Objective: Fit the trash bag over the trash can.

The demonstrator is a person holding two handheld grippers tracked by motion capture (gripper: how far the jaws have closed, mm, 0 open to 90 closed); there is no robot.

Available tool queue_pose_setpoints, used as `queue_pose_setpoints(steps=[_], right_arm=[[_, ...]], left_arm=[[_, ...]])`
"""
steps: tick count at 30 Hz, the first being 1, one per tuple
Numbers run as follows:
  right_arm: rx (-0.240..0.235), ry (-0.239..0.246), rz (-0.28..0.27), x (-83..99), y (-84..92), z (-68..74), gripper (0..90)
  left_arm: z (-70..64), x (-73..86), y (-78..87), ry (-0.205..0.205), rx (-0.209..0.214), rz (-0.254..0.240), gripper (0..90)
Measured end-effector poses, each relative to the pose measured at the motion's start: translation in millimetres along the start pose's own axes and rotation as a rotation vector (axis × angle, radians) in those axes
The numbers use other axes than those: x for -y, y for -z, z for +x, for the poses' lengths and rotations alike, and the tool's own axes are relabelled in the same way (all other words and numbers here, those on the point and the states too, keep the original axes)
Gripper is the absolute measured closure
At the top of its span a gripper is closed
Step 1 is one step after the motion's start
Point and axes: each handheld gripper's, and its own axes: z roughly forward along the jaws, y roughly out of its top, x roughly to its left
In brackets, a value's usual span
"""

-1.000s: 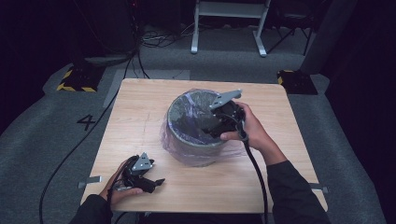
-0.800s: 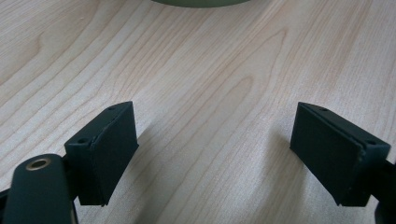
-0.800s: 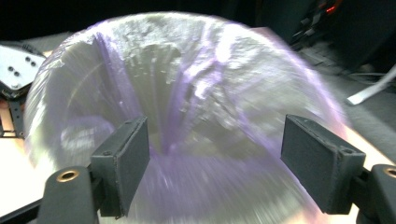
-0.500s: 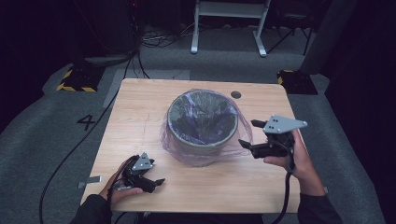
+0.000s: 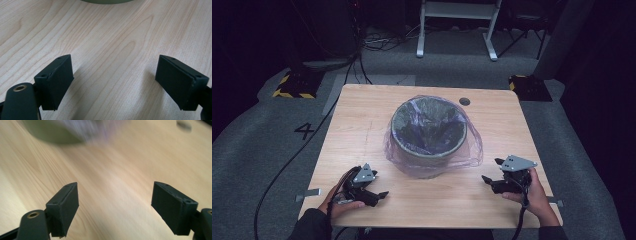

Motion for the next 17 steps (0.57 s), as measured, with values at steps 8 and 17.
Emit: queue_pose_setpoints(steps=[8,17], right_arm=[[-0.007,-0.111,0.048,44.4,-12.6,-9.1,22.5],[-0.024,-0.222,0.006,67.6,-10.1,-15.7,21.2]], left_arm=[[0.1,-0.1,0.0,-0.002,-0.001,0.000,14.1],[0.1,-0.8,-0.7,0.001,0.000,0.003,13.9]])
